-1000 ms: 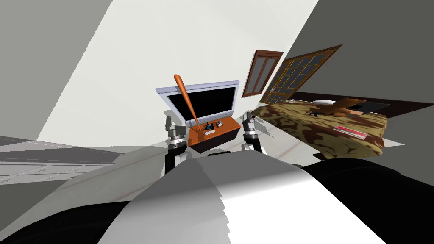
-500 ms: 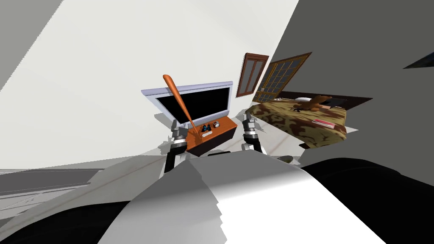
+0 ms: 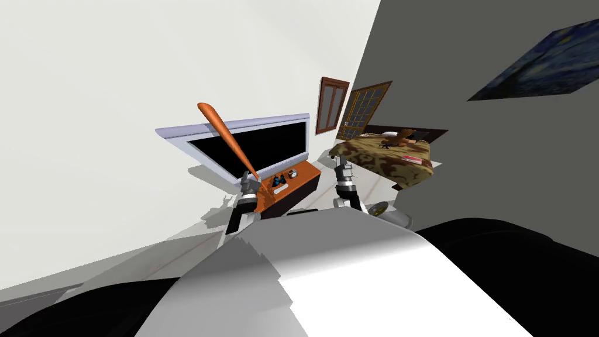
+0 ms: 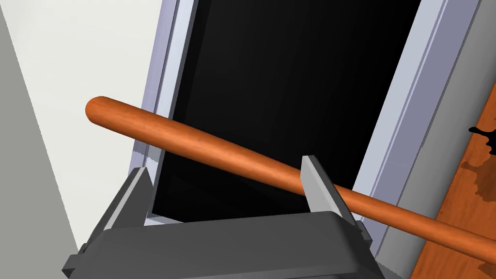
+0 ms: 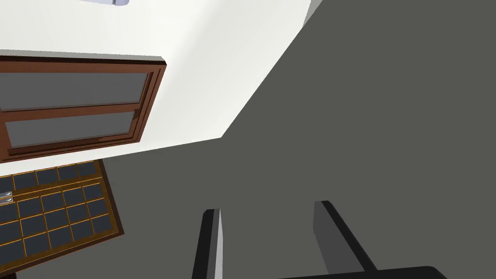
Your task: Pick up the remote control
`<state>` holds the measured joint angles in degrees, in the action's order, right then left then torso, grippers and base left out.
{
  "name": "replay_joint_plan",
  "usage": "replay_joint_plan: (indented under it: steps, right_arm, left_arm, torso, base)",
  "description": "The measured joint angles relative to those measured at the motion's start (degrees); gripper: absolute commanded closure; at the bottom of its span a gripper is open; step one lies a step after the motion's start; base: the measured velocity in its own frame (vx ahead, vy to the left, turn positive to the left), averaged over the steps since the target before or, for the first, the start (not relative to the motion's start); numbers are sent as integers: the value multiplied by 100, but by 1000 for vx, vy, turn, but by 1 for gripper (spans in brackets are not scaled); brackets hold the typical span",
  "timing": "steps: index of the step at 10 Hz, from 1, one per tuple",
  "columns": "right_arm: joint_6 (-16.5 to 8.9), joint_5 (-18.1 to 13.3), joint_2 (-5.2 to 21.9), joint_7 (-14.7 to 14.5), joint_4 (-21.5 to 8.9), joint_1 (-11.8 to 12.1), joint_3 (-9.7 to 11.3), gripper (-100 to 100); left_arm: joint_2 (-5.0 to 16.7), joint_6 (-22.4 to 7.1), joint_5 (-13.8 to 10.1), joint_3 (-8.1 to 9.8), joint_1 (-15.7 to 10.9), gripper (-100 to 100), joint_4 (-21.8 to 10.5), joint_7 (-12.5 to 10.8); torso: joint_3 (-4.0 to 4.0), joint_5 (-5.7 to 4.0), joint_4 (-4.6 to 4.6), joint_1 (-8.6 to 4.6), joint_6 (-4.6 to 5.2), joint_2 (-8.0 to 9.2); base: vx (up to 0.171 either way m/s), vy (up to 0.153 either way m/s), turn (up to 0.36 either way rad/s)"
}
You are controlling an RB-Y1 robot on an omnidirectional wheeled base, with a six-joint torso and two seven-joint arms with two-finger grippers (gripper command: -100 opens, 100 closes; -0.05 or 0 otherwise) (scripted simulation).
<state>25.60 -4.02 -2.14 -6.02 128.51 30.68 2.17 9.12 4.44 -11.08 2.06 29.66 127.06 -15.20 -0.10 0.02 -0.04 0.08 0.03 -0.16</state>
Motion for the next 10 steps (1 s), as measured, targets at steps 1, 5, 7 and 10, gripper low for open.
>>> replay_joint_plan:
  steps: [1,5,7,10]
  right_arm:
    - [0,0,0,0,0,0,0,0]
    - [0,0,0,0,0,0,0,0]
    - [0,0,0,0,0,2,-1,0]
    - [0,0,0,0,0,2,-1,0]
  left_arm:
    - [-32,-220,-46,30,-30,-100,-154,-85]
    - [89,-913,-352,267,136,-100,-534,-523]
    - [108,-1231,-471,365,162,-100,-743,-716]
    - [155,-1710,-654,523,127,-100,-1169,-986]
  torso:
    - [-2,0,-1,1,0,-3]
    - [1,0,0,1,-2,1]
    - [-1,0,0,1,-7,-1]
    - [0,0,0,3,-8,0]
  base:
    - [45,39,-393]
    - [34,37,-325]
    - [22,33,-218]
    - [25,39,-327]
